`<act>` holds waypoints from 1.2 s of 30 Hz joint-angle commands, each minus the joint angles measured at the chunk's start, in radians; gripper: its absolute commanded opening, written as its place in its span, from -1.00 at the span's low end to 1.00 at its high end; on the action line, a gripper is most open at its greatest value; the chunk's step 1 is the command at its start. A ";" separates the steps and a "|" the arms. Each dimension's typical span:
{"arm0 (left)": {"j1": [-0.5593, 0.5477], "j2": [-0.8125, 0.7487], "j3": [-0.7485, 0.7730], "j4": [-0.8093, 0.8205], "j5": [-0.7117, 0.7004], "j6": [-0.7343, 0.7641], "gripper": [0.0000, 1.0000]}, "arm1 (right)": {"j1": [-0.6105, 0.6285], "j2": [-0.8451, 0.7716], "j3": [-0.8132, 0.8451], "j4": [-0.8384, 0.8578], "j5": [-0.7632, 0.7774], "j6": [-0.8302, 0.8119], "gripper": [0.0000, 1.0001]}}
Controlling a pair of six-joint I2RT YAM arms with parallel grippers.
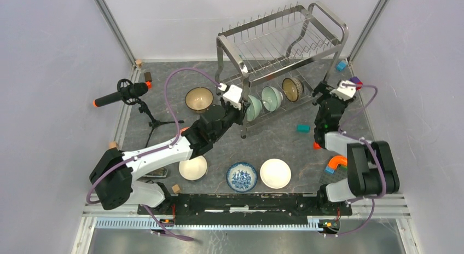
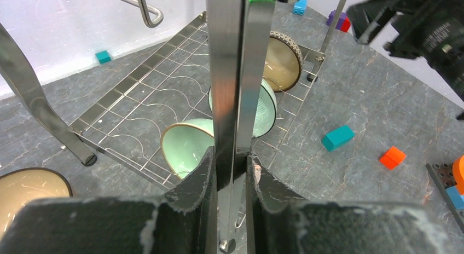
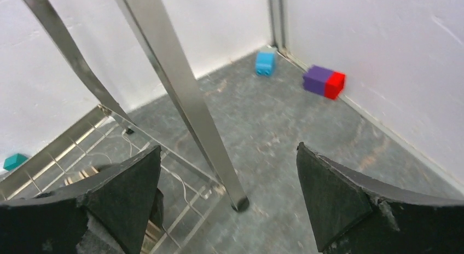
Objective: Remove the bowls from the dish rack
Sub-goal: Adjust the dish rack at the center of the board.
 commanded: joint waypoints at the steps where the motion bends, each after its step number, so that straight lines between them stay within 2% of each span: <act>1: 0.037 -0.040 -0.037 -0.157 -0.121 -0.021 -0.95 | -0.006 0.109 0.157 0.167 -0.082 -0.114 0.96; 8: 0.037 -0.069 -0.043 -0.198 -0.066 -0.055 -0.96 | -0.018 0.308 0.391 0.084 0.002 -0.184 0.96; 15: 0.037 -0.093 -0.054 -0.223 -0.049 -0.057 -0.96 | -0.027 0.453 0.593 -0.028 0.020 -0.234 0.78; 17: 0.037 -0.092 -0.054 -0.223 -0.045 -0.059 -0.96 | -0.030 0.474 0.623 -0.059 0.022 -0.226 0.62; 21: 0.037 -0.087 -0.049 -0.223 -0.039 -0.060 -0.96 | -0.033 0.486 0.629 -0.077 0.013 -0.200 -0.10; 25: 0.037 -0.094 -0.051 -0.223 -0.046 -0.054 -0.95 | -0.034 0.480 0.608 -0.074 0.006 -0.202 -0.50; 33: 0.038 -0.087 -0.049 -0.215 -0.054 -0.055 -0.96 | -0.042 0.407 0.495 -0.028 0.026 -0.208 -1.00; 36: 0.037 -0.077 -0.047 -0.207 -0.076 -0.053 -0.95 | -0.046 0.359 0.426 -0.015 0.048 -0.185 -1.00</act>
